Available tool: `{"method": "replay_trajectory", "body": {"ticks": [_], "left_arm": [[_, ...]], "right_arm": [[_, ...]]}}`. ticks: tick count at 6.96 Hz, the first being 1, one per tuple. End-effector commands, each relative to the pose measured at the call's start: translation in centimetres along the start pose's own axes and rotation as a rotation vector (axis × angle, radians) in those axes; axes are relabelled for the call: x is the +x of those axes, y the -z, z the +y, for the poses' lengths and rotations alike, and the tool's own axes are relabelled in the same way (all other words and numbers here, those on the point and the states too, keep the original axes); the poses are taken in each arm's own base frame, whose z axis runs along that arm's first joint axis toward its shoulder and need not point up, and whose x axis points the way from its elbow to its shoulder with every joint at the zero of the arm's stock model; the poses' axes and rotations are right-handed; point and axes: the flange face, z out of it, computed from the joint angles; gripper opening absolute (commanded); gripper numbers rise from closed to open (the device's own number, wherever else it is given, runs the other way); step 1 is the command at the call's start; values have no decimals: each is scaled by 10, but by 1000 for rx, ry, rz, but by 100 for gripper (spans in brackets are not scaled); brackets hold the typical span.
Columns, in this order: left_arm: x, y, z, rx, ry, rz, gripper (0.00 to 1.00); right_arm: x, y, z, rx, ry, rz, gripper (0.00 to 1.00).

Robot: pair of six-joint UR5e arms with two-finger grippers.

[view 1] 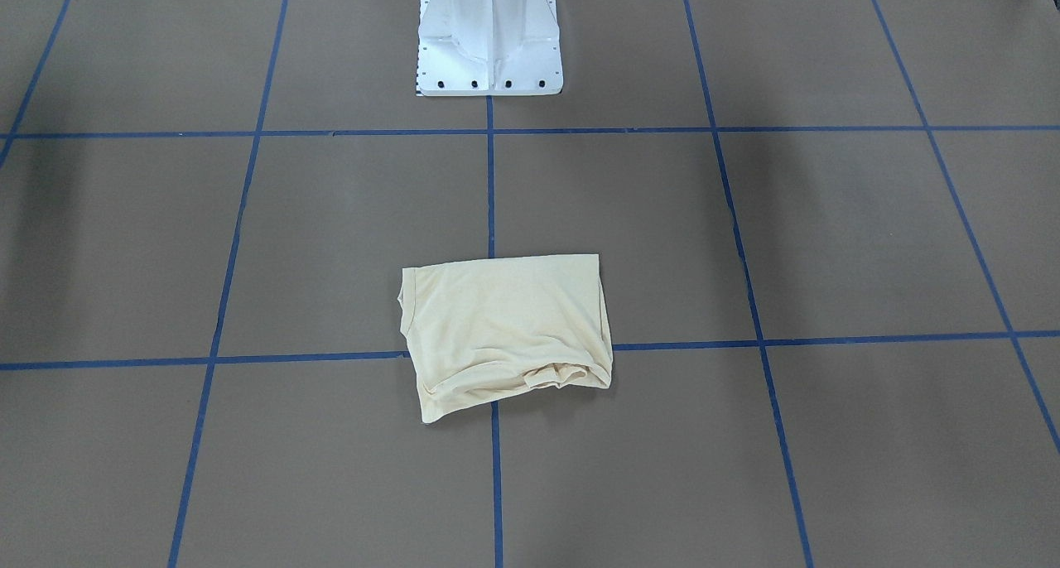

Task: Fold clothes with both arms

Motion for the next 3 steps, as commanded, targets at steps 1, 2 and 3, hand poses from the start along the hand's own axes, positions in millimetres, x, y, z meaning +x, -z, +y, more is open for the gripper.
{"method": "replay_trajectory", "body": {"ticks": [1,2,3], "left_arm": [[-5,-4,0,-8,5,-6,100],[-4,-4,-1,-6,4,-6,100],[-3,-2,-2,-3,2,-5,100]], "right_arm": [[1,-2,0,-3,-3,-3,100],[2,-2,0,-3,-3,-1,100],[0,-1,-1,1,2,-3,100]]}}
